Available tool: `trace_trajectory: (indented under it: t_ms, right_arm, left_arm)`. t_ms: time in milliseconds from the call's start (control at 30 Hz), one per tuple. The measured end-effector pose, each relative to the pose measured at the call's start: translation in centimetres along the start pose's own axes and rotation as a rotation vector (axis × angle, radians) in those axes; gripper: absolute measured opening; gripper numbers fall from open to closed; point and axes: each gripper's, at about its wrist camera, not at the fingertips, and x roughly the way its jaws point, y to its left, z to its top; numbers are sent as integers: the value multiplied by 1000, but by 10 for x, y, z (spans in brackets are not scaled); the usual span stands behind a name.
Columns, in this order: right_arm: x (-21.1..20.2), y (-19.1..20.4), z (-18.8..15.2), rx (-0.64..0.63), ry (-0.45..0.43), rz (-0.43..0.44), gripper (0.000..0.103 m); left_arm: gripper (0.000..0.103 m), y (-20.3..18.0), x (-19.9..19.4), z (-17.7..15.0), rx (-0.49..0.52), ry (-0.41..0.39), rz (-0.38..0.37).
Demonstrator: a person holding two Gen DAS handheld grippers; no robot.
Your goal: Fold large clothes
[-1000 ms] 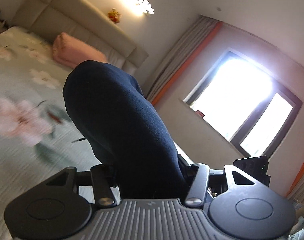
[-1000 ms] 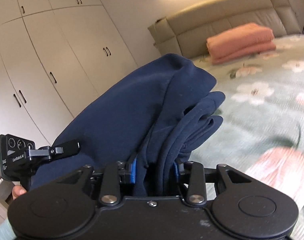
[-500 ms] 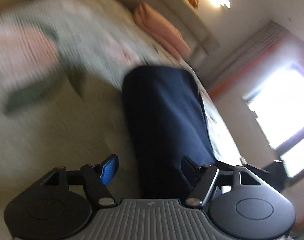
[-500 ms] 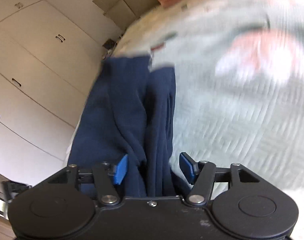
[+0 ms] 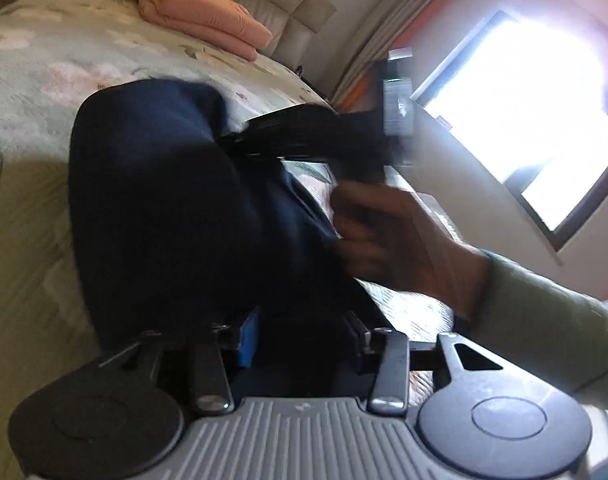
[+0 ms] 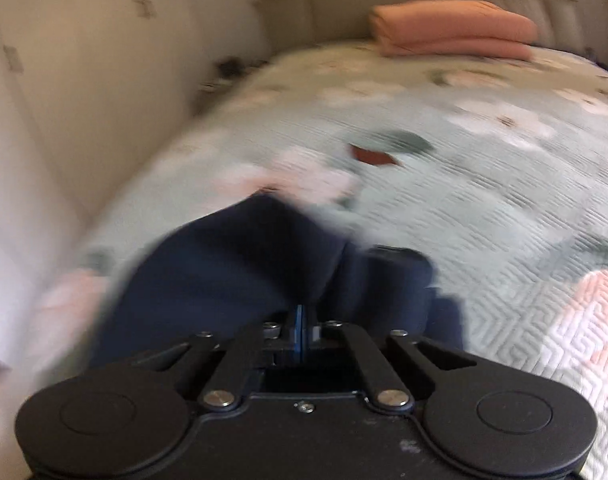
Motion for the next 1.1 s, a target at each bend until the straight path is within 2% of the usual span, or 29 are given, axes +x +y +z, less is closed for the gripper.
trace_trajectory:
  t_ms: [67, 133, 233, 267, 367, 433, 533, 600, 700, 733, 767, 833, 933, 1000, 1067, 1100]
  right_arm:
    - [18, -18, 2, 49, 3, -56, 0]
    - [21, -29, 6, 101, 16, -36, 0]
    - [-9, -18, 8, 64, -11, -94, 0]
    - [-31, -16, 4, 60, -28, -81, 0]
    - [-97, 5, -22, 14, -45, 27, 4]
    - [-119, 20, -50, -39, 14, 78, 4]
    - [-125, 28, -101, -105, 137, -1, 3]
    - [-123, 14, -129, -38, 190, -39, 0]
    - [-143, 2, -148, 34, 195, -89, 0]
    - [-154, 7, -147, 40, 191, -96, 9]
    - [-164, 16, -145, 23, 168, -78, 10]
    - [-183, 37, -137, -10, 103, 21, 9]
    - [-186, 62, -126, 22, 54, 130, 9]
    - [-169, 73, -128, 17, 82, 142, 9]
    - [-156, 79, -144, -26, 127, 93, 9]
    - [-155, 79, -152, -40, 113, 87, 8]
  left_arm:
    - [42, -6, -8, -6, -13, 4, -30]
    - [42, -10, -17, -13, -4, 10, -26]
    - [42, -9, -20, -21, -4, 13, -14]
    - [42, -7, -17, -19, -5, 12, -10]
    - [42, -6, -15, -14, -19, 3, 2]
    - [42, -10, -10, -12, -21, 3, 15]
    - [42, -20, -6, -10, 10, 14, 72]
    - [35, -21, -9, -17, -5, 15, 105]
    - [25, -19, -6, -18, -47, 10, 157]
    - [25, -19, -8, -19, -67, 1, 161]
    - [25, -19, -12, -19, -93, -9, 158]
    - [23, -17, -20, -18, -147, -25, 156]
    - [22, -26, -45, -25, -159, -55, 187]
    - [22, -36, -64, -31, -157, -66, 216]
    - [22, -46, -83, -40, -155, -75, 238]
    - [23, -49, -92, -45, -160, -79, 244]
